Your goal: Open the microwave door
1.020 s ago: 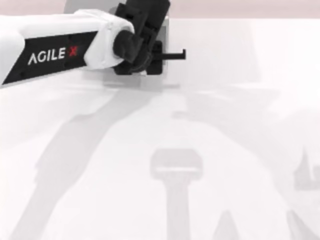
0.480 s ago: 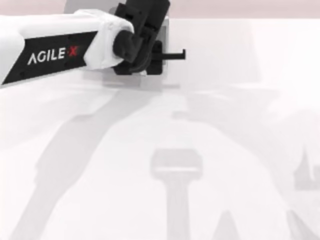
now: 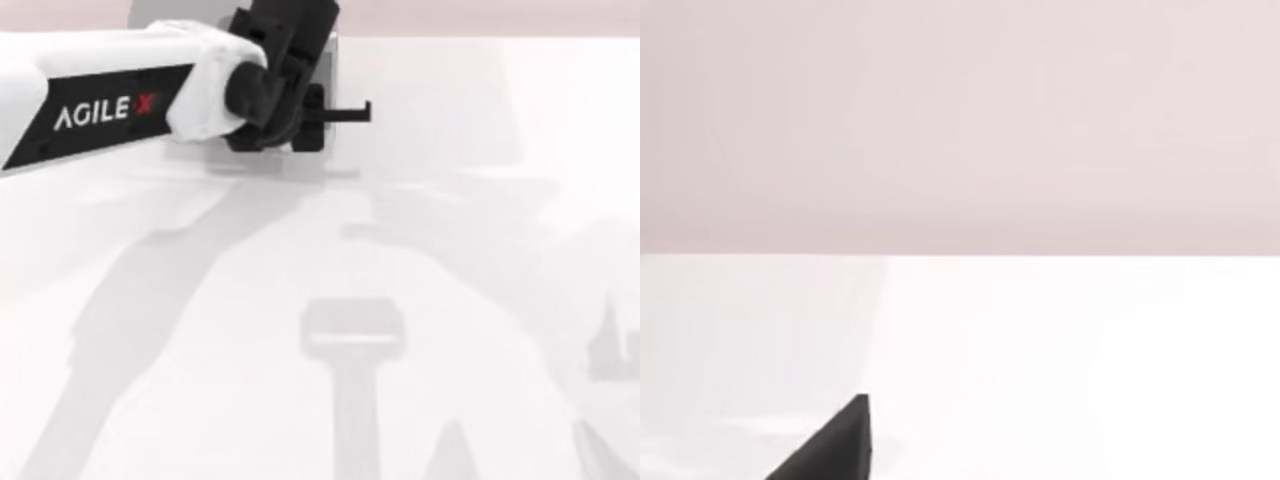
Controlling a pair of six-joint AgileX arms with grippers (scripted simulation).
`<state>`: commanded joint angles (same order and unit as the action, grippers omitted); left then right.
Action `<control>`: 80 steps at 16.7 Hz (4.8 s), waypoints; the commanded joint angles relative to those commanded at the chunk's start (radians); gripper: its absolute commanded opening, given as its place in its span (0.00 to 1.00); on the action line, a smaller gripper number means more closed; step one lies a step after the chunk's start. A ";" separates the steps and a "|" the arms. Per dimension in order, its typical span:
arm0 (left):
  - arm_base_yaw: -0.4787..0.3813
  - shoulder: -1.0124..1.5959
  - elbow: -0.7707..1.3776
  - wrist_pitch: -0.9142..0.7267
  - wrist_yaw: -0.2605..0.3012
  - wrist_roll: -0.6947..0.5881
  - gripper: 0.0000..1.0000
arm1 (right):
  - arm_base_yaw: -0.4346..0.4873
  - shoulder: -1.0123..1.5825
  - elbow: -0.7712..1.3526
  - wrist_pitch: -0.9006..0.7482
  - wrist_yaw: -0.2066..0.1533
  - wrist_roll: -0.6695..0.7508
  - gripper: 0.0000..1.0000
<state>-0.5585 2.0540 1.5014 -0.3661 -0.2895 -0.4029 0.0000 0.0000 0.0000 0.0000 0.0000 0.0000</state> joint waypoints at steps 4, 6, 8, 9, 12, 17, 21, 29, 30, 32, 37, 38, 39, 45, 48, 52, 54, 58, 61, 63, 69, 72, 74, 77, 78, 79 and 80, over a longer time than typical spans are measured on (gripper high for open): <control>0.013 -0.041 -0.044 0.036 0.026 0.041 0.00 | 0.000 0.000 0.000 0.000 0.000 0.000 1.00; 0.016 -0.045 -0.061 0.039 0.033 0.054 0.00 | 0.000 0.000 0.000 0.000 0.000 0.000 1.00; 0.016 -0.045 -0.062 0.039 0.033 0.054 0.00 | 0.000 0.000 0.000 0.000 0.000 0.000 1.00; 0.016 -0.045 -0.062 0.039 0.033 0.054 0.00 | 0.000 0.000 0.000 0.000 0.000 0.000 1.00; 0.016 -0.045 -0.062 0.039 0.033 0.054 0.00 | 0.000 0.000 0.000 0.000 0.000 0.000 1.00; 0.016 -0.045 -0.062 0.039 0.033 0.054 0.00 | 0.000 0.000 0.000 0.000 0.000 0.000 1.00; 0.016 -0.045 -0.062 0.039 0.033 0.054 0.00 | 0.000 0.000 0.000 0.000 0.000 0.000 1.00; 0.016 -0.045 -0.062 0.039 0.033 0.054 0.00 | 0.000 0.000 0.000 0.000 0.000 0.000 1.00; 0.016 -0.045 -0.062 0.039 0.033 0.054 0.00 | 0.000 0.000 0.000 0.000 0.000 0.000 1.00; 0.009 -0.044 -0.060 0.040 0.041 0.052 0.00 | 0.000 0.000 0.000 0.000 0.000 0.000 1.00; 0.025 -0.085 -0.110 0.072 0.072 0.101 0.00 | 0.000 0.000 0.000 0.000 0.000 0.000 1.00; 0.027 -0.089 -0.121 0.075 0.078 0.110 0.00 | 0.000 0.000 0.000 0.000 0.000 0.000 1.00; 0.028 -0.089 -0.127 0.075 0.080 0.114 0.00 | 0.000 0.000 0.000 0.000 0.000 0.000 1.00; 0.029 -0.089 -0.127 0.075 0.080 0.114 0.00 | 0.000 0.000 0.000 0.000 0.000 0.000 1.00; 0.029 -0.089 -0.127 0.075 0.080 0.114 0.00 | 0.000 0.000 0.000 0.000 0.000 0.000 1.00; 0.029 -0.089 -0.127 0.075 0.080 0.114 0.00 | 0.000 0.000 0.000 0.000 0.000 0.000 1.00; 0.029 -0.089 -0.127 0.075 0.080 0.114 0.00 | 0.000 0.000 0.000 0.000 0.000 0.000 1.00; 0.029 -0.089 -0.127 0.075 0.080 0.114 0.00 | 0.000 0.000 0.000 0.000 0.000 0.000 1.00; 0.029 -0.089 -0.127 0.075 0.080 0.114 0.00 | 0.000 0.000 0.000 0.000 0.000 0.000 1.00; 0.029 -0.089 -0.127 0.075 0.080 0.114 0.00 | 0.000 0.000 0.000 0.000 0.000 0.000 1.00; 0.038 -0.123 -0.166 0.099 0.117 0.155 0.00 | 0.000 0.000 0.000 0.000 0.000 0.000 1.00; 0.044 -0.132 -0.190 0.106 0.131 0.178 0.00 | 0.000 0.000 0.000 0.000 0.000 0.000 1.00; 0.044 -0.132 -0.190 0.106 0.131 0.178 0.00 | 0.000 0.000 0.000 0.000 0.000 0.000 1.00; 0.044 -0.132 -0.190 0.106 0.131 0.178 0.00 | 0.000 0.000 0.000 0.000 0.000 0.000 1.00; 0.044 -0.132 -0.190 0.106 0.131 0.178 0.00 | 0.000 0.000 0.000 0.000 0.000 0.000 1.00; 0.044 -0.132 -0.190 0.106 0.131 0.178 0.00 | 0.000 0.000 0.000 0.000 0.000 0.000 1.00; 0.044 -0.132 -0.190 0.106 0.131 0.178 0.00 | 0.000 0.000 0.000 0.000 0.000 0.000 1.00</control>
<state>-0.5140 1.9219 1.3115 -0.2604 -0.1581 -0.2252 0.0000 0.0000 0.0000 0.0000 0.0000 0.0000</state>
